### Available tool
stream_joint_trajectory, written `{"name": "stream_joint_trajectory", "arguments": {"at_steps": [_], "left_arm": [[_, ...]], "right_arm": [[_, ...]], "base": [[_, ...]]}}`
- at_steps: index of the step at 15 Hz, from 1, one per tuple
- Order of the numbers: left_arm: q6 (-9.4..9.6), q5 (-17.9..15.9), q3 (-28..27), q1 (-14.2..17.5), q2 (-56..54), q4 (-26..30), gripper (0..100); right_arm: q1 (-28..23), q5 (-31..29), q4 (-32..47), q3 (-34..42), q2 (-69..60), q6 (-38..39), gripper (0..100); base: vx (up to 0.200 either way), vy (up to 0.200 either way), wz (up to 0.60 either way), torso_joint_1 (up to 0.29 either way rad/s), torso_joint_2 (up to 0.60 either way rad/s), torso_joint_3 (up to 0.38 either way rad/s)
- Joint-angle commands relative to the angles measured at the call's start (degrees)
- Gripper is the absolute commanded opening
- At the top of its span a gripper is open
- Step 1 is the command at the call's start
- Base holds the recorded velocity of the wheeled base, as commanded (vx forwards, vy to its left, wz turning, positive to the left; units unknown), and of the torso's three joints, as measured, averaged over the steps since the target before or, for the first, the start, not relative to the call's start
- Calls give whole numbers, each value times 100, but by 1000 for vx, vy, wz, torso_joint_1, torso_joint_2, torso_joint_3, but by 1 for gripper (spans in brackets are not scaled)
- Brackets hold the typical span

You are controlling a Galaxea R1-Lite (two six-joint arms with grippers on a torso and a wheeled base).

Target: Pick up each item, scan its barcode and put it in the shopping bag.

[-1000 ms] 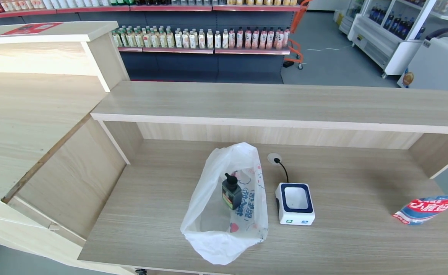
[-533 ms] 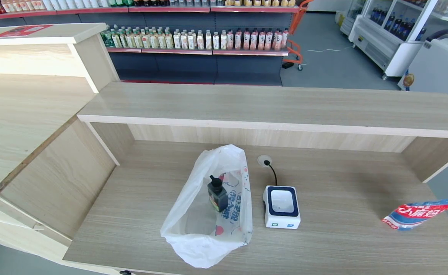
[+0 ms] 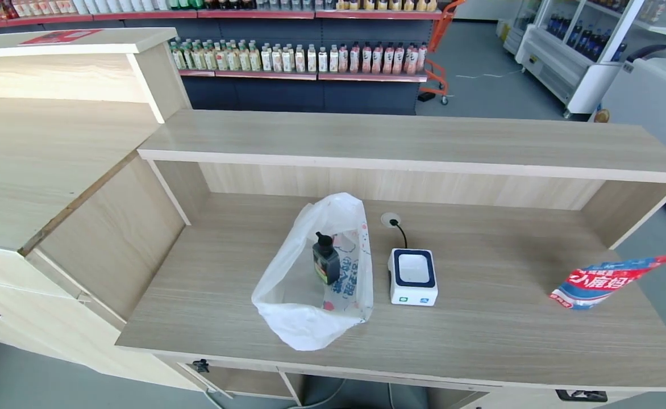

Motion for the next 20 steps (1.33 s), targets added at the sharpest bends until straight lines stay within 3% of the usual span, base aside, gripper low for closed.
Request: {"name": "stream_joint_trajectory", "arguments": {"at_steps": [1,20], "left_arm": [[9,6,0,1,-2,0,100],[0,6,0,1,-2,0,100]], "right_arm": [[0,0,-1,1,47,-1,100],[0,27,8,1,47,52,100]], "base": [[0,-200,0,2,2,7],[0,-200,0,4,2,2]]}}
